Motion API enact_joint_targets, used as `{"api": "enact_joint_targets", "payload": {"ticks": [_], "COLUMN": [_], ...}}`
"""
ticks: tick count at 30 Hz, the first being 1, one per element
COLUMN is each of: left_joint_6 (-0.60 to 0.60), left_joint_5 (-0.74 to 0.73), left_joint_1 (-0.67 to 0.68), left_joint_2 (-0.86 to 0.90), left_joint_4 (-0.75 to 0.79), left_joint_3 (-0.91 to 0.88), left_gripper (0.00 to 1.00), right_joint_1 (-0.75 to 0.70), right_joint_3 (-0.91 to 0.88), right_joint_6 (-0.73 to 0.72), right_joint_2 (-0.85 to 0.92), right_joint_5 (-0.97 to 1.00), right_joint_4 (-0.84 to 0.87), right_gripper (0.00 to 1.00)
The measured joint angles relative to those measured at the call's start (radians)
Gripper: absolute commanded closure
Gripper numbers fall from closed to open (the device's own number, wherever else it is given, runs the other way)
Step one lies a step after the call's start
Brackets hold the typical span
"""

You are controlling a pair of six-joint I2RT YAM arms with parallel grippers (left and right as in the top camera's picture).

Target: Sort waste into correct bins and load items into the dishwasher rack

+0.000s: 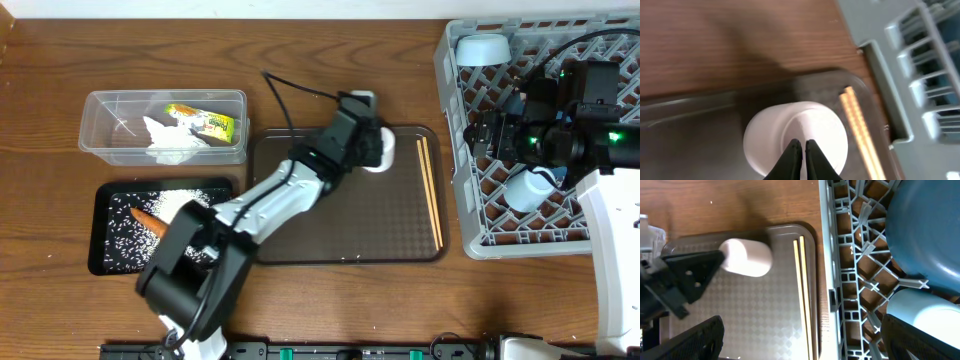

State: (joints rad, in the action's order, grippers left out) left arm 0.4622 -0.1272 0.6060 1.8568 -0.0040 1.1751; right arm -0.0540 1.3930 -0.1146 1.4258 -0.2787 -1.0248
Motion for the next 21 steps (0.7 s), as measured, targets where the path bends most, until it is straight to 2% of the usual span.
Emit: {"api": "enact_joint_targets", "payload": {"ticks": [12,21], "left_joint_6": [-0.041,-0.045], "left_joint_5": [0.034,0.048], "left_joint_1": [-0.042,-0.042], "left_joint_2": [-0.084,-0.115], "left_joint_4": [-0.302,-0.465], "left_joint_3": [0.014,0.031], "left_gripper": [0.94,0.94], "right_joint_1": [0.000,0.000], "right_joint_3": [0.000,0.000], "right_joint_6": [0.000,0.000], "right_joint_2": [0.000,0.000], "right_joint_5": [0.000,0.000], "right_joint_4": [0.000,0.000], "right_gripper": [0.01,0.01]}}
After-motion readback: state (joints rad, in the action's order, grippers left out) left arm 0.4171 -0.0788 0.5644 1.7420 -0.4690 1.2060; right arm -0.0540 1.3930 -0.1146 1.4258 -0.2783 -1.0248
